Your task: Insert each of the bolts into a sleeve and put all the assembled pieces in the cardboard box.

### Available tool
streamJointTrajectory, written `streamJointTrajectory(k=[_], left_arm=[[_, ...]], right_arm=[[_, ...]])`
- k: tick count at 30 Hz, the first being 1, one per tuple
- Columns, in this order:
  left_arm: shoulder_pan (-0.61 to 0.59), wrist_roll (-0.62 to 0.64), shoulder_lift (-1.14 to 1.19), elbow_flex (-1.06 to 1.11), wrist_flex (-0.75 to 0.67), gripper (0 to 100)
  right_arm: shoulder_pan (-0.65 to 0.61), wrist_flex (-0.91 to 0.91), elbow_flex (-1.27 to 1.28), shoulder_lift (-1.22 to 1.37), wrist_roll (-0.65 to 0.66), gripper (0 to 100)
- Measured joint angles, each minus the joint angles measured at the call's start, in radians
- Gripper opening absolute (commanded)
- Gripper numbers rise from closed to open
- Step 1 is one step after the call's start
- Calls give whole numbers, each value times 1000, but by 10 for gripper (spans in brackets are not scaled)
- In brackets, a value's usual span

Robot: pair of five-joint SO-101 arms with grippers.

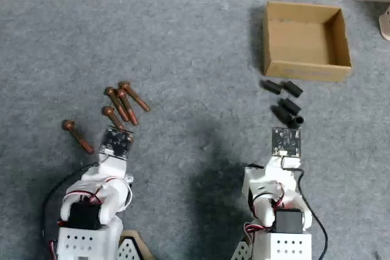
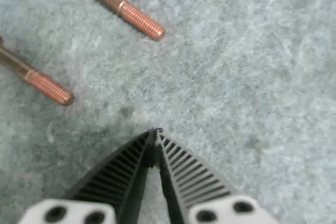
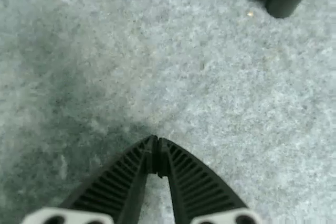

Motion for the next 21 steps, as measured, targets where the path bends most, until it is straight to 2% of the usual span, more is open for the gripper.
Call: streamJointTrajectory(k=[1,3,6,12,21], left_arm=[[14,0,0,0,0,6],[91,0,-2,0,0,6],[86,-3,0,0,0,6],[-64,175,0,-15,-37,6],[-100,288,-6,-49,-28,6]], right_arm=[[-11,-18,0,0,-3,5],[-124,-72,0,0,-6,5],[-203,-84,0,2,-6,5],[-209,-89,0,2,-9,5],[-209,-89,0,2,-9,5]])
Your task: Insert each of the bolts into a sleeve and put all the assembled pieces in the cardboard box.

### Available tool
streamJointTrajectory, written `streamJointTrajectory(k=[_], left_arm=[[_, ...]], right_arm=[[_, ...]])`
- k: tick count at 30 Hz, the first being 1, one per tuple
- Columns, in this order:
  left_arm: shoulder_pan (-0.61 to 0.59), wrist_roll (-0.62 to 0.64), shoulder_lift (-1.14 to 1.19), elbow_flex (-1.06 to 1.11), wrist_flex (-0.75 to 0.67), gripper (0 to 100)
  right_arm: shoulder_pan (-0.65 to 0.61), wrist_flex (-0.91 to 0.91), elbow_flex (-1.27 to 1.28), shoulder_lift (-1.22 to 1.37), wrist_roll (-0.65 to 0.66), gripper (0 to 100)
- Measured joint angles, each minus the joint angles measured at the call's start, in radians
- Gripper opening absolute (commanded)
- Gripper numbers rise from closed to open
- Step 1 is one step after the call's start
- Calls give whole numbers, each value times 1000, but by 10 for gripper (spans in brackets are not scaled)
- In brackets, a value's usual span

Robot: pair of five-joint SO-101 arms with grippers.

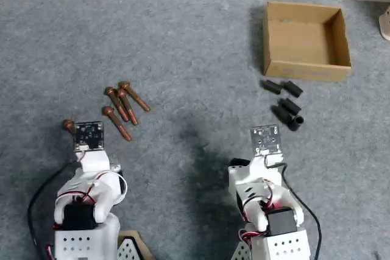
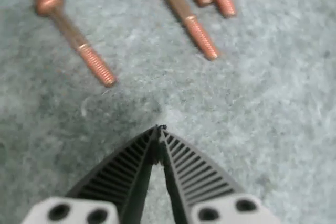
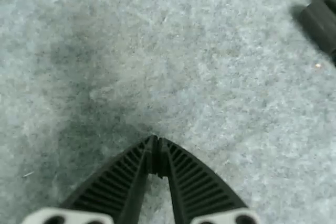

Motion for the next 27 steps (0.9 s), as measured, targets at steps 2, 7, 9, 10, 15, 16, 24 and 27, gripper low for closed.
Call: streamJointTrajectory(k=[2,7,9,10,15,16,24,27], left_arm=[[-18,25,-2,-5,0,6],[-58,41,-3,-12,0,6],[-81,41,0,-23,0,6],[-91,41,0,-32,-5,6],[-118,43,-3,-117,-15,6],[-123,43,5,-149,-15,6],[-147,78,261,-520,-15,6],[-147,118,470,-615,34,6]], right_arm=[[0,0,0,0,0,5],[0,0,0,0,0,5],[0,0,0,0,0,5],[0,0,0,0,0,5],[0,0,0,0,0,5],[0,0,0,0,0,5],[0,0,0,0,0,5],[0,0,0,0,0,5]])
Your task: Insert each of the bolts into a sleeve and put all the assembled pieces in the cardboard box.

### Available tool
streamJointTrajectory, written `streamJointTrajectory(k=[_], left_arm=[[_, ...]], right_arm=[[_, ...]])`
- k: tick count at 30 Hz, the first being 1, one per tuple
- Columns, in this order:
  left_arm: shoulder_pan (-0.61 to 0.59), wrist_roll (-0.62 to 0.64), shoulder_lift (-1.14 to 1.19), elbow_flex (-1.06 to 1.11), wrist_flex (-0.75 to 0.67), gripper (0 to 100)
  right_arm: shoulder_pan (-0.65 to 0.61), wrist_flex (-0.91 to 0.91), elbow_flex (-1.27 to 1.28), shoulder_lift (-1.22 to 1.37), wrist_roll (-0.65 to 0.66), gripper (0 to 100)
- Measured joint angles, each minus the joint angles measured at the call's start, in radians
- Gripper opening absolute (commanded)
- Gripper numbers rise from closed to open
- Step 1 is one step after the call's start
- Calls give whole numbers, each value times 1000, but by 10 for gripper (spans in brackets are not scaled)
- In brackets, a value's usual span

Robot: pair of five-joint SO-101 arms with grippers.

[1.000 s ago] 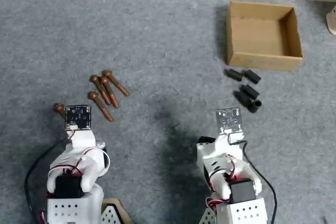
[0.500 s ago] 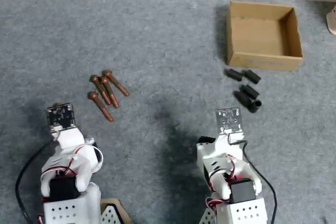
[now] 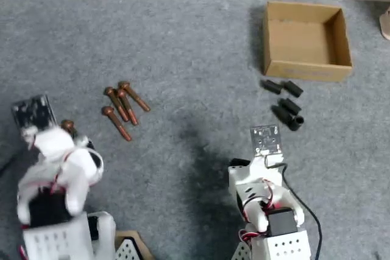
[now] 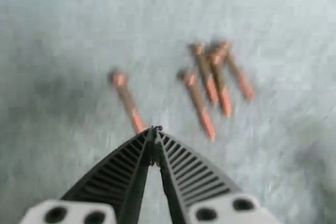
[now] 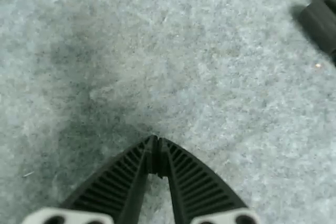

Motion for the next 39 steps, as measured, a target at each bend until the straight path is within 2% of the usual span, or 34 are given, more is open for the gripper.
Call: streamJointTrajectory(k=[3,6,14,16,20,22,25,31,39], left_arm=[[0,49,239,-84,44,6],[3,132,451,-137,23,6],[95,322,815,-203,-239,11],[109,350,862,-229,-279,50],[112,381,968,-295,-328,195],[115,387,1043,-344,-334,229],[115,387,1174,-417,-338,207],[115,393,1393,-532,-339,98],[95,485,1448,-559,-342,70]], right_arm=[[0,0,0,0,0,5],[0,0,0,0,0,5],[0,0,0,0,0,5],[0,0,0,0,0,5],[0,0,0,0,0,5],[0,0,0,0,0,5],[0,0,0,0,0,5],[0,0,0,0,0,5],[0,0,0,0,0,5]])
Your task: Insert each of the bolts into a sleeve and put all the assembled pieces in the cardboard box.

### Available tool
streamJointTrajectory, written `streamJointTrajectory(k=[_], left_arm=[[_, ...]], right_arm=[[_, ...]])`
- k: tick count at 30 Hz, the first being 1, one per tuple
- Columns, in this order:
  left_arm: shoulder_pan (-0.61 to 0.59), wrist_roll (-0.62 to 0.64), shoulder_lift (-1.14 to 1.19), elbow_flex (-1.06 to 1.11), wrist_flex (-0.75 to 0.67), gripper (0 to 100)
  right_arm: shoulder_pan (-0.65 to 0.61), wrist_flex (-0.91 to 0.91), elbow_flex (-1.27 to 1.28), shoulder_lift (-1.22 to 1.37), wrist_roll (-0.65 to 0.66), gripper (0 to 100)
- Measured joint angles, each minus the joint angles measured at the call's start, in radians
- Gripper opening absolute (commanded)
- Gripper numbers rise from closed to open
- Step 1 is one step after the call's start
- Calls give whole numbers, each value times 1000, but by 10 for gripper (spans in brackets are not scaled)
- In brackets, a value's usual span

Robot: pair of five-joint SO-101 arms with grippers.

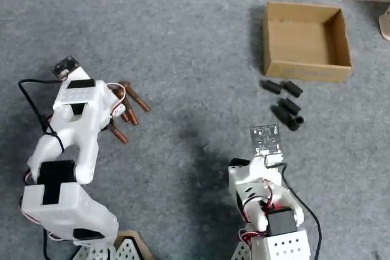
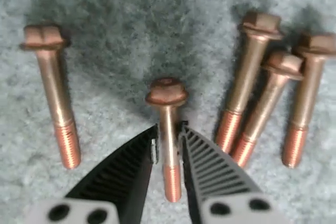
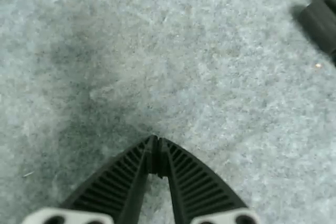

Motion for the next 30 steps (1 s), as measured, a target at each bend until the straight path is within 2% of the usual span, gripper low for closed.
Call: streamJointTrajectory(k=[10,17,21,24,27,30], left_arm=[[-2,3,0,0,-2,72],[-6,38,0,58,-9,189],[-8,69,-5,110,-49,195],[-8,74,-15,143,-81,139],[-8,75,-17,143,-89,0],[2,74,-8,129,-103,37]], right_arm=[[0,-2,0,0,0,5],[0,-2,0,0,0,5],[0,-2,0,0,0,5],[2,-2,0,0,0,5],[46,-2,0,0,0,5],[51,3,0,0,0,5]])
